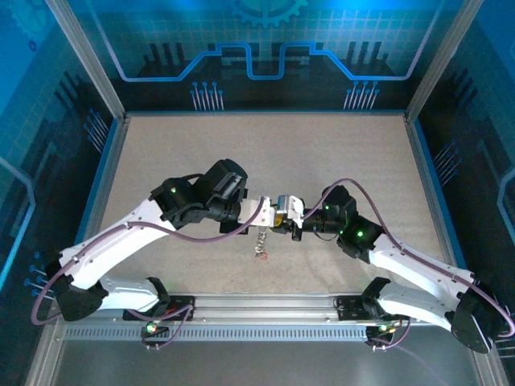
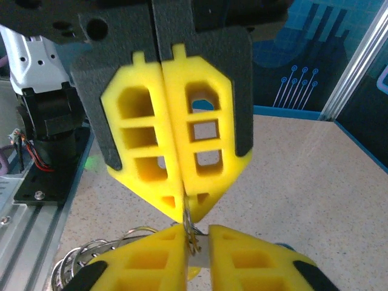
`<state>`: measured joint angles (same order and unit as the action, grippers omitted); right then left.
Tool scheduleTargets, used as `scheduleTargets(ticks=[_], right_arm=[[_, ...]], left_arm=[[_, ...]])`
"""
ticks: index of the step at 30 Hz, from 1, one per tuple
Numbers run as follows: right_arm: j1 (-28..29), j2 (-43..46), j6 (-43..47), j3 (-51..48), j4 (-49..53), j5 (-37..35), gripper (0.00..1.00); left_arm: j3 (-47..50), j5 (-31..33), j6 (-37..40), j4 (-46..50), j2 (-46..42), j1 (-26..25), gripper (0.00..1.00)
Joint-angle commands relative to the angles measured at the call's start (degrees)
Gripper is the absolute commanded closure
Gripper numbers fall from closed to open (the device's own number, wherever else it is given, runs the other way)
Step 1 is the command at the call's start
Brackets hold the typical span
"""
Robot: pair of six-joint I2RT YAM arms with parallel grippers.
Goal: Put the keys on the keyring
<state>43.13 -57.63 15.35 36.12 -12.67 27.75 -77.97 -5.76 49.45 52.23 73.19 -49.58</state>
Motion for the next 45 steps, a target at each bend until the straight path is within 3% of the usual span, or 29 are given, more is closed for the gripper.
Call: scheduleTargets(ticks=[1,4,10,15,22,32,39,45], right_arm=[[0.7,-0.3,-1.1,1.2,-2.3,1.5,0.88],[0.9,-0.4,-0.9,1.2,-2.5,2.0,1.00],[0.7,1.2,-2.8,0.1,-6.9,2.2,1.00],[-0.1,3.0,-8.5,-1.3,-14.8,2.7,1.00],[-0.8,2.4,-10.8,-1.2,-19.1,6.5,1.00],[-0.7,3.7,-11.2,-1.7,-18.7,6.2,1.00],[-0.6,3.4,-10.9,-1.8,-19.1,6.2,1.00],[-0.2,4.2,-8.1,-1.0,-14.9,5.6,1.00]], left_arm=[[-2.0,-0.9,0.5,0.0,0.0,-0.4,1.00],[-1.8,-1.0,0.0,-1.0,-0.3,-0.4,1.00],[1.7,0.6,-0.6,-3.0,-3.6,0.2,0.83],[5.9,-0.7,-2.9,-6.6,-8.7,1.5,0.77],[10.4,-3.5,-8.0,-16.7,-13.0,1.8,0.77],[10.7,-7.0,-11.8,-19.9,-15.9,2.7,0.76],[9.7,-8.5,-12.1,-19.3,-15.2,3.2,0.89],[9.7,-9.8,-13.1,-20.1,-14.6,3.3,0.85]])
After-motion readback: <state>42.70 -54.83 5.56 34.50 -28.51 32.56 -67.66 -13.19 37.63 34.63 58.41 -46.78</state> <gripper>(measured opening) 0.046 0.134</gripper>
